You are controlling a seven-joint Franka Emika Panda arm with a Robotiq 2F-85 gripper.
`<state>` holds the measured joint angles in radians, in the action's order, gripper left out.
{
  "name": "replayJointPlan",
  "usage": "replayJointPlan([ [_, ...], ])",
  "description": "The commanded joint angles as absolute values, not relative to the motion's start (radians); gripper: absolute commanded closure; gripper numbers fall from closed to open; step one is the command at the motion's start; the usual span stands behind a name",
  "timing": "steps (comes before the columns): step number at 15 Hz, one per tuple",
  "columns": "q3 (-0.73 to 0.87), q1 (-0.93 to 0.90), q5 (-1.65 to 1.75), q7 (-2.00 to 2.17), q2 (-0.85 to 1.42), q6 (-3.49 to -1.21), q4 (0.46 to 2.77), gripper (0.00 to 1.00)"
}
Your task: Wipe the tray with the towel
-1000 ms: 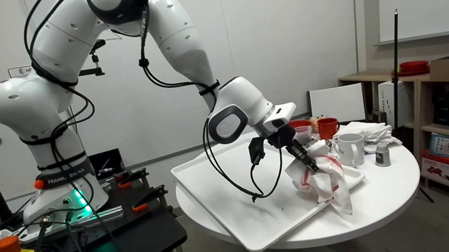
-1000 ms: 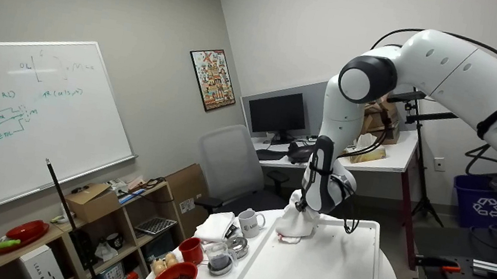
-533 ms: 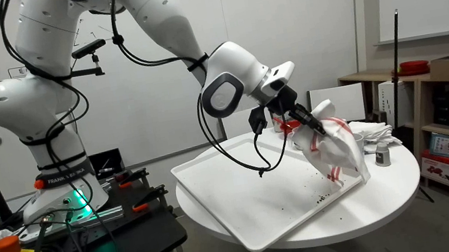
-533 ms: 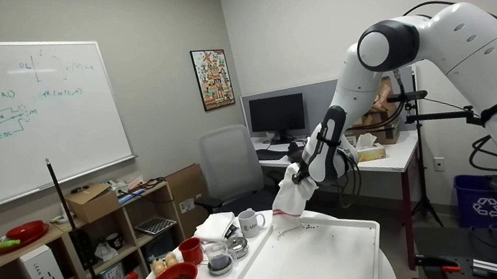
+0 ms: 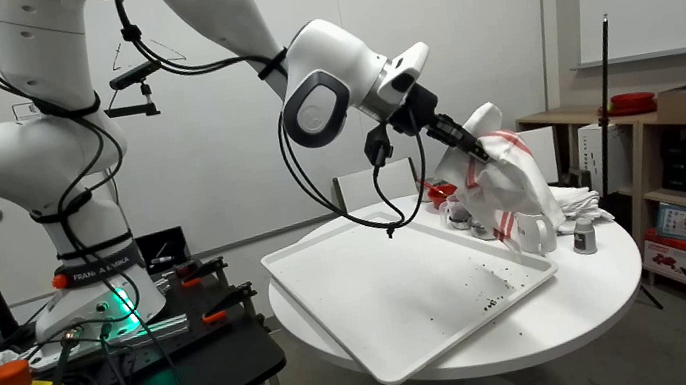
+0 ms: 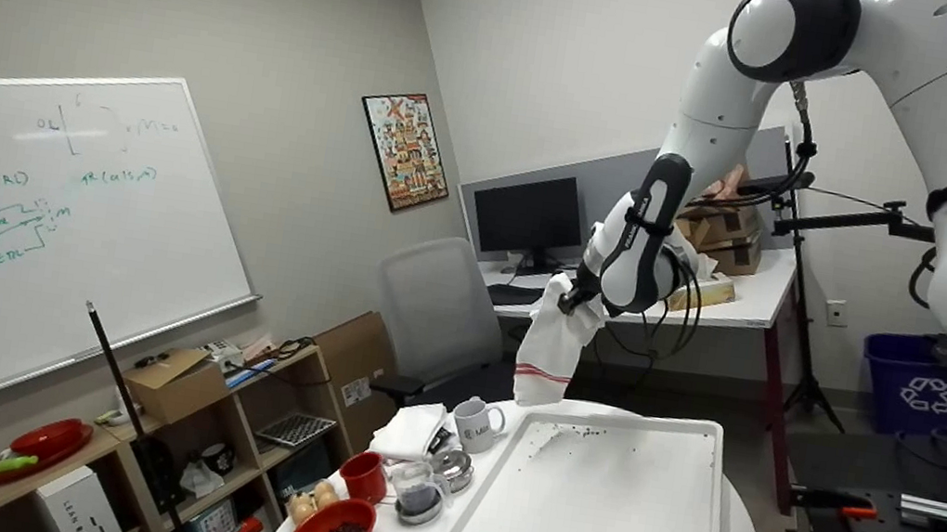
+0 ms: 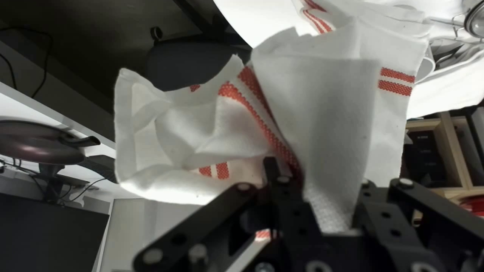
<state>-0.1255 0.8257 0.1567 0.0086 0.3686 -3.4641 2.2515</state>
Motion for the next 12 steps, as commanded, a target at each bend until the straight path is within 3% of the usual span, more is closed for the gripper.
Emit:
replayJointPlan([
  [1, -0.221, 0.941, 0.214, 0.029, 0.252, -3.464, 2.364, 0.92],
  [12, -0.258, 1.147, 0.352, -0.003, 0.142, -3.460, 2.684, 0.93],
])
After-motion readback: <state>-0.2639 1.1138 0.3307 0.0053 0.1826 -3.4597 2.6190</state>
